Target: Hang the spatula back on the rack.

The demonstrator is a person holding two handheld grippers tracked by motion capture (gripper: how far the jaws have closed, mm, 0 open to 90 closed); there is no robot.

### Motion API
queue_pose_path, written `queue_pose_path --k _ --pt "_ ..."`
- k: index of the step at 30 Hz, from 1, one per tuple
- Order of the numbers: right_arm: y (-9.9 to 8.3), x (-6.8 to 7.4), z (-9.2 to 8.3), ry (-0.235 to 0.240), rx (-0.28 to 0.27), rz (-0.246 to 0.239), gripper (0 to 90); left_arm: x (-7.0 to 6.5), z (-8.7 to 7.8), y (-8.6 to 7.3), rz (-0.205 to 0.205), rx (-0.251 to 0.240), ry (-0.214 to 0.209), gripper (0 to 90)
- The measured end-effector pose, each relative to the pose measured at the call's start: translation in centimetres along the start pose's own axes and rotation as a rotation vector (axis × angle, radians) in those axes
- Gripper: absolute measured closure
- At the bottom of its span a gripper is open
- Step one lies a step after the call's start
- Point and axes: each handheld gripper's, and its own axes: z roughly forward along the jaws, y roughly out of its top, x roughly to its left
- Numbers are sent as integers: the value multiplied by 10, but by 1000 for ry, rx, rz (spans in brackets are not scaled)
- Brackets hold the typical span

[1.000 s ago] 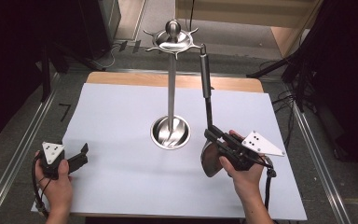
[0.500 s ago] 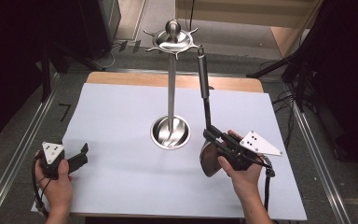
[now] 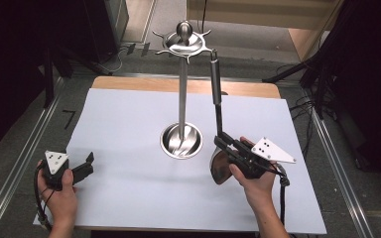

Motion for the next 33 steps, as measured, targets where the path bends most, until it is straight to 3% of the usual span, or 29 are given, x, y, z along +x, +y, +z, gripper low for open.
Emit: queue_pose_path --k 4,12,15,18,22,25,33 --pt "1 -2 5 11 19 9 760 0 0 0 2 -1 0 151" --pt "1 -11 7 -20 47 50 719 0 0 0 -2 -2 -5 151" --pt "0 -14 4 -19 59 66 672 0 0 0 -3 -4 -5 151" --pt "-1 -17 -1 -48 83 67 629 0 0 0 -2 -2 -4 152" --pt "-6 -25 -6 -106 102 96 575 0 0 0 -4 0 -5 152" --pt "-12 -34 -11 -175 134 98 506 0 0 0 -2 -2 -4 152" --pt "-25 -58 -26 -354 203 154 262 0 0 0 1 1 -4 152"
